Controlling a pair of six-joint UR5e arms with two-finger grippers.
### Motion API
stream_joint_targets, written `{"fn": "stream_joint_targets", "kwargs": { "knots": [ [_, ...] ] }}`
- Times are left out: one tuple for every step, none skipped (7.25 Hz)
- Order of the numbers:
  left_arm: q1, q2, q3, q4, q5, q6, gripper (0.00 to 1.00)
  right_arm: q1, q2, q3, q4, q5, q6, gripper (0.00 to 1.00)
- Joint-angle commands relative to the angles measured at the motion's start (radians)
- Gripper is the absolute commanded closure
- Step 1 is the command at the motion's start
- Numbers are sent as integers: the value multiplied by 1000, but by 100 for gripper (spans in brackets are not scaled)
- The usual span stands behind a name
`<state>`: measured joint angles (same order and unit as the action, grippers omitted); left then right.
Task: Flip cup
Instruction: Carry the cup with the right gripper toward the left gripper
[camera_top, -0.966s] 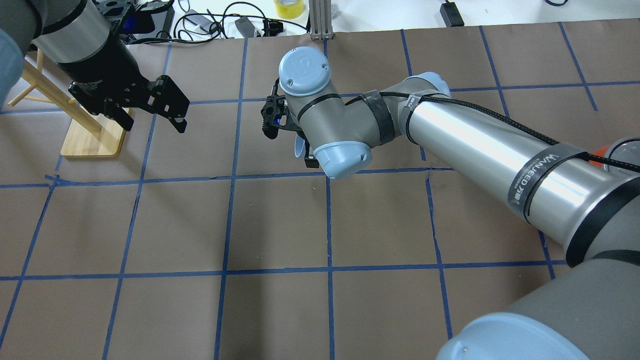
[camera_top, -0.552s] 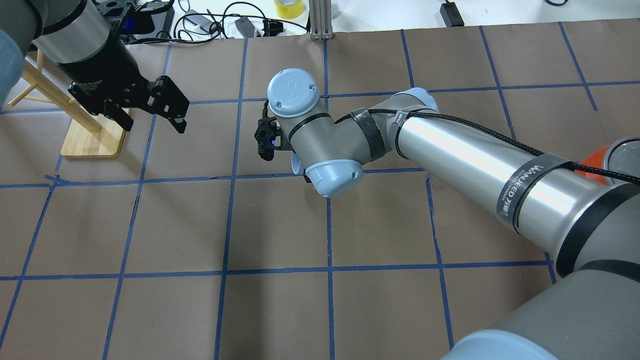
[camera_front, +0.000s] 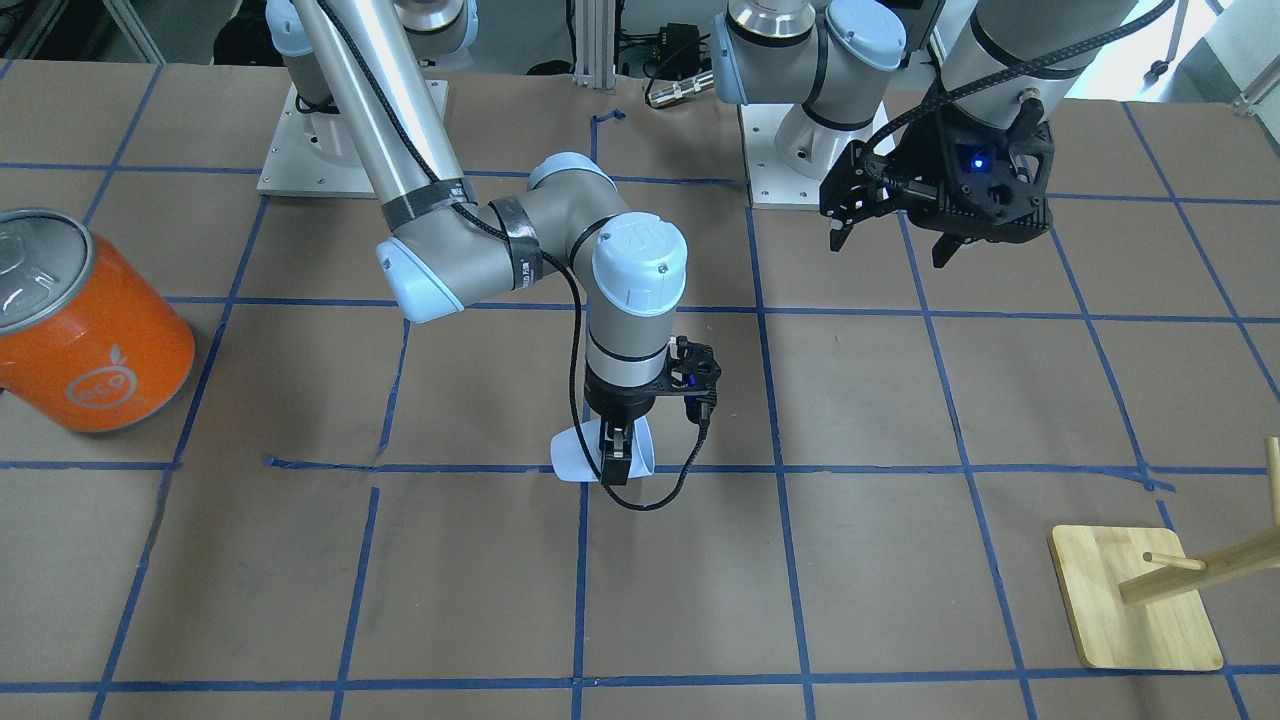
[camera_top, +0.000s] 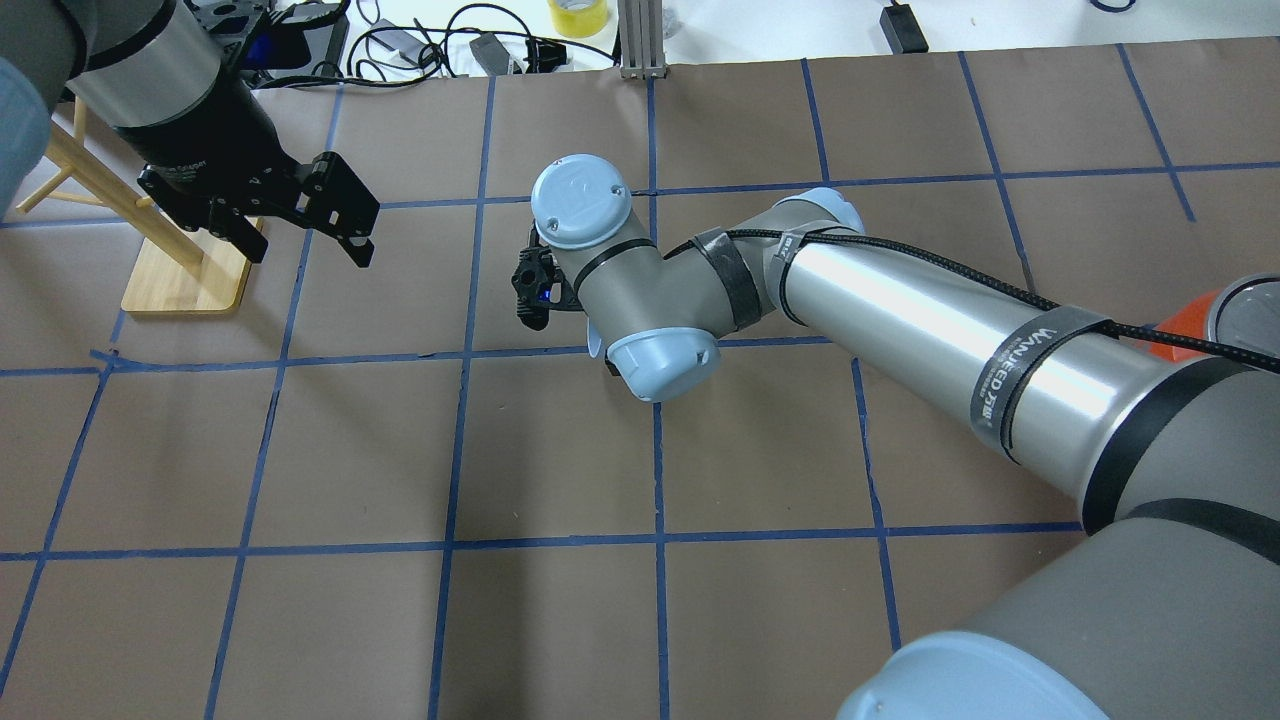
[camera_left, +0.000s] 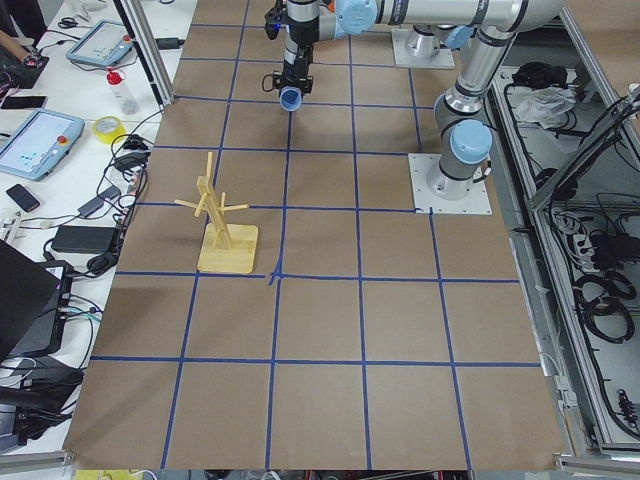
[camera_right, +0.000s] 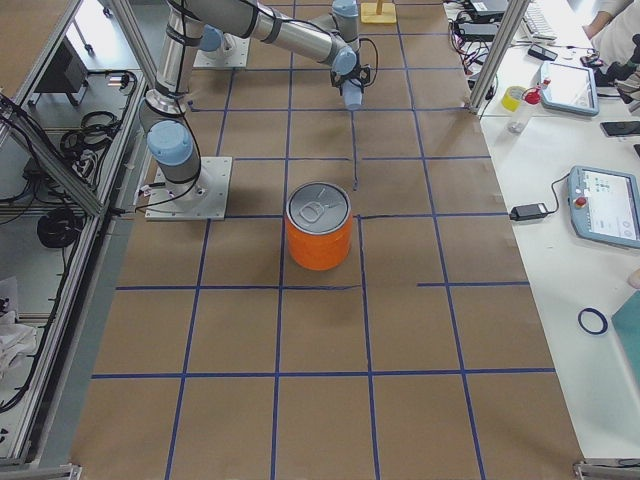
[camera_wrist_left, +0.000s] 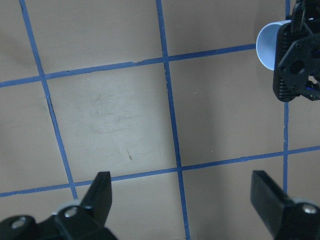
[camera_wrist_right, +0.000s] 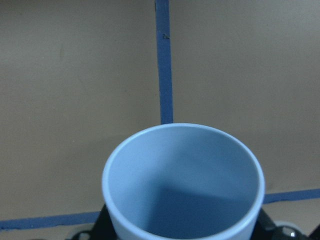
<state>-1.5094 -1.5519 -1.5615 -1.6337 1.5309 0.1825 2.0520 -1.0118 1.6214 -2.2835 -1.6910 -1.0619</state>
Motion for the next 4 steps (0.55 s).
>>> {"fn": "stream_joint_targets", "kwargs": {
  "knots": [
    [0,0,0,0,0,0,0,3,13,0,2,-1,16,100],
    [0,0,0,0,0,-2,0,25,13,-8,15,-1,35,100],
    [0,0,0,0,0,0,0,46,12,-18,10,-1,36,100],
    [0,0,0,0,0,0,0,48,24,-17,0,-1,28,100]
  ]
}}
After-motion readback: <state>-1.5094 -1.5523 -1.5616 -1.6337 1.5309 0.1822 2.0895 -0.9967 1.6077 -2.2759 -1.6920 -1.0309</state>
